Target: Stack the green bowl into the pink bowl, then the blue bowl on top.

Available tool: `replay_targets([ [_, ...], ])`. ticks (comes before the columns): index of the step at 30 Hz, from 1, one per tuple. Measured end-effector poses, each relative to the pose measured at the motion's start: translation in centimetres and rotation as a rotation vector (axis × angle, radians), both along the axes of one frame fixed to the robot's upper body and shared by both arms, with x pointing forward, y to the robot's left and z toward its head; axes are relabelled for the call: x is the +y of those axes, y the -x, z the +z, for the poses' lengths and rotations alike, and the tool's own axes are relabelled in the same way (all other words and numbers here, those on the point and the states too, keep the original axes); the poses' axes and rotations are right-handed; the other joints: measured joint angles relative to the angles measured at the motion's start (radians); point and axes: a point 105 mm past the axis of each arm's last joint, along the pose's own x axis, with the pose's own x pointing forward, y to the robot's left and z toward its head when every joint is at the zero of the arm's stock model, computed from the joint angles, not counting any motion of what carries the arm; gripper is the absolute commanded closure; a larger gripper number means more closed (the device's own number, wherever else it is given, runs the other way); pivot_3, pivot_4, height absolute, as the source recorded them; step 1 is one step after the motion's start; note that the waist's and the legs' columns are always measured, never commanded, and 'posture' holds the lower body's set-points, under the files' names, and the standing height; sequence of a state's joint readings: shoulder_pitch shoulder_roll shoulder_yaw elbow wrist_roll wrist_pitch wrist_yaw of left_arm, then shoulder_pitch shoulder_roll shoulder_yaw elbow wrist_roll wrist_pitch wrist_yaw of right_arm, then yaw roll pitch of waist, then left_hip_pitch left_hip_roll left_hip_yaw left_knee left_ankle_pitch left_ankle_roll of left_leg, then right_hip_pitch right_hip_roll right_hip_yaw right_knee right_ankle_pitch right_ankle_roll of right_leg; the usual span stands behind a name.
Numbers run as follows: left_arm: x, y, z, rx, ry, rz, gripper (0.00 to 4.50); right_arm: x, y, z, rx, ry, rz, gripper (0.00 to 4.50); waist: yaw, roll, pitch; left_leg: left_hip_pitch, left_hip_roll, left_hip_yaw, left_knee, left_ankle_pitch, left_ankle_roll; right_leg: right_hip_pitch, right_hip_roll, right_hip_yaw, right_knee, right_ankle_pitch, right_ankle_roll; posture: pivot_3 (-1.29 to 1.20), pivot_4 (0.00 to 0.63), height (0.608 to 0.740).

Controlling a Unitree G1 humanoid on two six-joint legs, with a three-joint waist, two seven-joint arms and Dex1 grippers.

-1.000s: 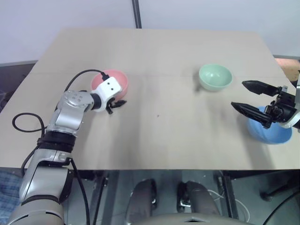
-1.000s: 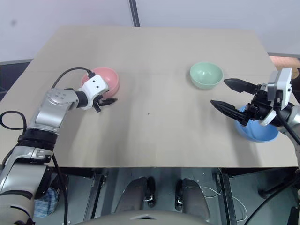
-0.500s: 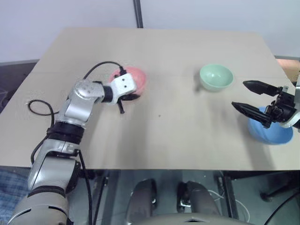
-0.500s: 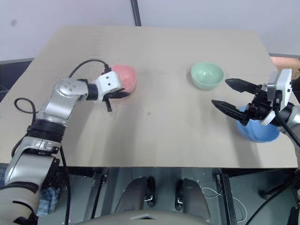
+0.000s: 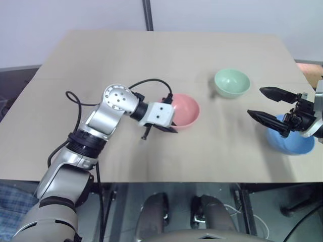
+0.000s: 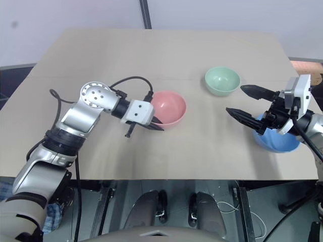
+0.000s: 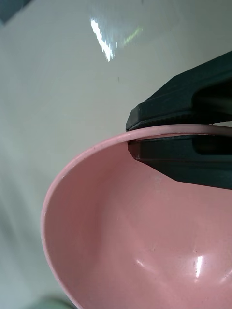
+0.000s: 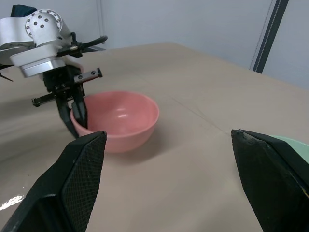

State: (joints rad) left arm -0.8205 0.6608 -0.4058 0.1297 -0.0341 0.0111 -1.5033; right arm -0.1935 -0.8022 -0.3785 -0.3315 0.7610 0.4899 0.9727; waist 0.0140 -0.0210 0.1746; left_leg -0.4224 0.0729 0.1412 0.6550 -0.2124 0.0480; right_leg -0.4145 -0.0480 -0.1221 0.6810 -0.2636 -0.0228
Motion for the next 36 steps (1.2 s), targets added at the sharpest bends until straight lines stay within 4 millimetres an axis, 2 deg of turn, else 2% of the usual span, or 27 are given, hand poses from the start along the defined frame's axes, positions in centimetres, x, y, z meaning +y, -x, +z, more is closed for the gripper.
replay_targets([
  [4,-0.3,0.7,-0.4,0.014,-0.043,-0.071,4.39,0.0,0.0,-0.1,0.000,-0.002,-0.001,0.00,0.000,0.000,0.000,0.000,0.000,0.000,0.000,0.000,0.000,0.000,0.000,0.000,0.000,0.000,0.000,0.00,0.150,0.740],
  [5,-0.4,0.7,-0.4,0.005,-0.044,-0.083,3.84,0.0,0.0,-0.1,0.000,-0.002,-0.001,0.00,0.000,0.000,0.000,0.000,0.000,0.000,0.000,0.000,0.000,0.000,0.000,0.000,0.000,0.000,0.000,0.00,0.150,0.740],
  [7,-1.0,0.8,-0.4,-0.011,-0.037,-0.107,3.31,0.1,0.0,0.0,-0.002,-0.001,0.000,0.00,0.000,0.000,0.000,0.000,0.000,0.000,0.000,0.000,0.000,0.000,0.000,0.000,0.000,0.000,0.000,0.00,0.150,0.740],
  [9,-1.1,0.7,-0.4,-0.027,-0.042,-0.118,2.39,0.1,0.0,0.0,-0.002,0.000,0.000,0.00,0.000,0.000,0.000,0.000,0.000,0.000,0.000,0.000,0.000,0.000,0.000,0.000,0.000,0.000,0.000,0.00,0.150,0.740],
  [11,-1.0,0.7,-0.5,-0.035,-0.050,-0.119,2.03,0.1,0.0,0.0,-0.002,0.000,0.000,0.00,-0.001,0.000,0.000,0.000,0.000,0.000,0.000,0.000,0.000,0.000,0.001,0.000,0.000,0.000,0.000,0.00,0.150,0.740],
  [17,-1.1,0.4,0.0,-0.034,-0.002,-0.092,2.03,0.1,0.0,0.0,-0.001,0.000,0.000,0.00,0.000,0.000,0.000,0.000,0.000,0.000,0.000,0.000,0.000,0.000,0.000,0.000,0.000,0.000,0.000,0.00,0.150,0.740],
  [20,-0.8,0.3,1.7,0.038,0.134,-0.020,2.03,0.2,0.0,-0.2,0.003,0.001,0.005,0.00,-0.002,0.000,0.000,0.000,0.001,-0.001,0.000,0.000,0.000,0.000,0.000,0.000,0.000,0.000,0.000,0.00,0.150,0.740],
  [22,0.4,0.2,2.8,0.122,0.241,0.061,2.03,0.3,0.0,-0.2,0.004,0.002,0.006,0.00,-0.003,0.000,0.000,0.000,0.001,-0.001,0.000,0.000,0.000,0.000,0.001,0.000,0.001,0.000,0.000,0.00,0.150,0.740],
  [23,0.6,0.2,2.9,0.128,0.249,0.070,2.03,0.3,0.0,-0.2,0.004,0.002,0.007,0.00,-0.004,0.000,0.000,0.001,0.001,0.000,0.000,0.000,0.000,0.000,0.001,0.000,0.001,0.000,0.000,0.00,0.150,0.740],
  [28,4.6,-0.2,2.9,0.269,0.418,0.301,2.03,0.3,0.0,-0.3,0.007,0.005,0.010,0.00,-0.002,0.000,0.000,0.001,0.001,-0.001,0.000,0.000,0.000,0.001,0.000,0.000,0.000,0.000,0.000,0.00,0.150,0.740],
  [33,9.6,-1.3,4.4,0.181,0.592,0.567,2.03,0.2,-0.3,-0.2,0.009,0.010,0.013,0.00,-0.002,0.000,0.000,0.001,0.001,-0.001,0.000,0.000,0.000,0.001,-0.001,0.000,0.000,0.000,0.000,0.00,0.150,0.740],
  [34,11.1,-1.3,4.2,0.154,0.609,0.637,2.03,0.2,-0.6,-0.2,0.011,0.019,0.013,0.00,-0.006,0.000,0.000,0.001,0.001,0.000,0.000,0.000,0.000,0.001,-0.001,0.001,0.000,0.000,0.000,0.00,0.150,0.740],
  [35,11.4,-1.3,4.1,0.152,0.613,0.651,2.03,0.2,-0.6,-0.3,0.013,0.022,0.011,0.00,-0.006,0.000,0.000,0.002,0.001,0.000,0.000,0.000,0.000,0.001,-0.001,0.001,0.000,0.000,0.000,0.00,0.150,0.740],
  [36,13.3,-1.0,3.6,0.124,0.633,0.747,2.03,0.0,-1.2,-0.5,0.028,0.045,-0.002,0.00,-0.010,0.000,0.000,0.002,0.001,0.000,0.000,0.000,0.000,0.001,-0.001,0.001,0.000,0.000,0.000,0.00,0.150,0.740],
])
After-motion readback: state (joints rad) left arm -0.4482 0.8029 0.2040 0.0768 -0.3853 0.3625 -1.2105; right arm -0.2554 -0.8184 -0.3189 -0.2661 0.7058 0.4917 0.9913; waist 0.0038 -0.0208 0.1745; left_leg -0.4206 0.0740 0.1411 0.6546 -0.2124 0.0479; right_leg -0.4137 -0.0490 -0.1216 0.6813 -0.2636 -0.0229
